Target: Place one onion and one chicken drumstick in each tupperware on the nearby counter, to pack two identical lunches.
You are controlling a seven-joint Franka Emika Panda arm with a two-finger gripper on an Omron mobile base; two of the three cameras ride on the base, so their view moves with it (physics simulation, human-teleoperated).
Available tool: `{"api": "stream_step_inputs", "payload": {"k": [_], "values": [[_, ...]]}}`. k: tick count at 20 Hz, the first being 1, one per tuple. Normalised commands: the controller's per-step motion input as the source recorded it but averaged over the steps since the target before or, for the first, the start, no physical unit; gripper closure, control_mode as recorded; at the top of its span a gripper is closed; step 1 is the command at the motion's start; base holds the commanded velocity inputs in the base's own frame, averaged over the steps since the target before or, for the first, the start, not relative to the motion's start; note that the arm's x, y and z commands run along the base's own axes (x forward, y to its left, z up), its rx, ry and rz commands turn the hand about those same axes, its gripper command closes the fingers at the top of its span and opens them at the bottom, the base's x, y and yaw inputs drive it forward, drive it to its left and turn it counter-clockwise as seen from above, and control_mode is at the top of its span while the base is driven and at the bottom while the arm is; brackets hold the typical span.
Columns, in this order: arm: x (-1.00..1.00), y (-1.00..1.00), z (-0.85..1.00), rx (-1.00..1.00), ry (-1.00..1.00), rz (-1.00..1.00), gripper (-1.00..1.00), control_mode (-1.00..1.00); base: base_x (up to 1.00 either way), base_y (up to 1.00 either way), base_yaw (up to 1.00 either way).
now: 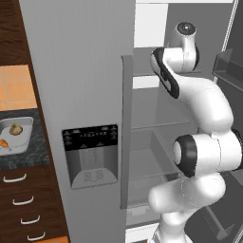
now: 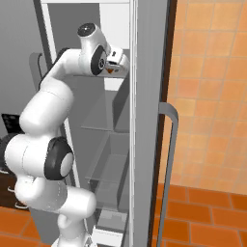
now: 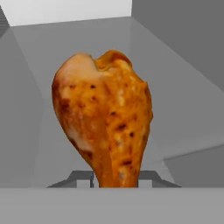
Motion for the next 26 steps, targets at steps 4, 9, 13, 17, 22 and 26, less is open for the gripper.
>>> {"api": "stream_step_inputs", "payload": {"k": [4,9,13,17,22,26], "values": [[-1.0,0.05,0.0,0.0,-0.07,0.0,1.0,-1.0,0.0,0.0,0.0],[-0.97,0.13,0.0,0.0,0.0,0.0,1.0,-1.0,0.0,0.0,0.0],[-0.96,0.15,-0.02,0.0,0.0,0.03,1.0,-1.0,0.0,0.0,0.0],[-1.0,0.16,-0.06,0.0,0.0,0.01,1.0,-1.0,0.0,0.0,0.0],[-0.8,0.11,-0.12,0.0,0.0,0.04,1.0,1.0,-0.19,0.06,0.01],[0.0,0.0,0.0,0.0,0.0,0.0,1.0,1.0,-0.63,0.62,0.13]]}}
